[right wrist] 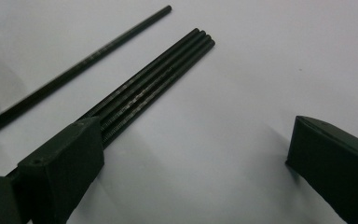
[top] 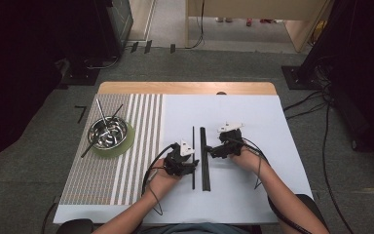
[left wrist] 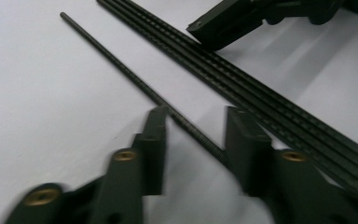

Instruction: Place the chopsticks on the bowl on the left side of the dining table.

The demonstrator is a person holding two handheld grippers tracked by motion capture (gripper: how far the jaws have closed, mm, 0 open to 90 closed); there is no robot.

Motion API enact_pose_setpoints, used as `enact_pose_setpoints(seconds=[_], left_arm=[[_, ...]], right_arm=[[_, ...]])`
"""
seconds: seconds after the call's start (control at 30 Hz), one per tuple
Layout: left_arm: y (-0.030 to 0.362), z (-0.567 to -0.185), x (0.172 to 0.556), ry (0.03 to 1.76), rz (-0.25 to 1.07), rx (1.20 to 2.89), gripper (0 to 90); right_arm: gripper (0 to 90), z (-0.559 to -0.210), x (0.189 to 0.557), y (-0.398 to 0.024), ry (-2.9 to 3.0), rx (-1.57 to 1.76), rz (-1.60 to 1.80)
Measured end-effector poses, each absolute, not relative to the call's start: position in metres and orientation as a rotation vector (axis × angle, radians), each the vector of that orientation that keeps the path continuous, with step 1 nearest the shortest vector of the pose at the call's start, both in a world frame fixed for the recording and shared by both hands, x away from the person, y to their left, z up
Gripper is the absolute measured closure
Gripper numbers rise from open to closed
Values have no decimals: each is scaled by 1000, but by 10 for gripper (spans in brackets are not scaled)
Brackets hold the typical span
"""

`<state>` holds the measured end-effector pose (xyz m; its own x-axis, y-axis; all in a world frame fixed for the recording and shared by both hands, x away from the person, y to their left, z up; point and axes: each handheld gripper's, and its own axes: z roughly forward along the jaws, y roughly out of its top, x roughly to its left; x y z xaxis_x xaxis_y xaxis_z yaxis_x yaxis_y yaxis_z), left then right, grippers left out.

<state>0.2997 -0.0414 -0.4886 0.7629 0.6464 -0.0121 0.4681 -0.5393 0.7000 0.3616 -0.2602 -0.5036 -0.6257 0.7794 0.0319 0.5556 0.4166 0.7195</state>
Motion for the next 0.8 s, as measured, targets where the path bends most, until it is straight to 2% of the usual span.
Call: enact_pose_setpoints(seconds=[0.1, 0.47, 0.8], left_arm=[[-38, -488, 303, 835, 308, 2238, 737], [-22, -484, 316, 870, 282, 2232, 824], [-8, -485, 330, 950, 276, 2200, 827]], right_arm=[[32, -504, 362, -260, 2368, 1154, 1028], [33, -504, 362, -260, 2368, 1157, 1029], [32, -504, 362, -260, 2367, 1158, 1029]])
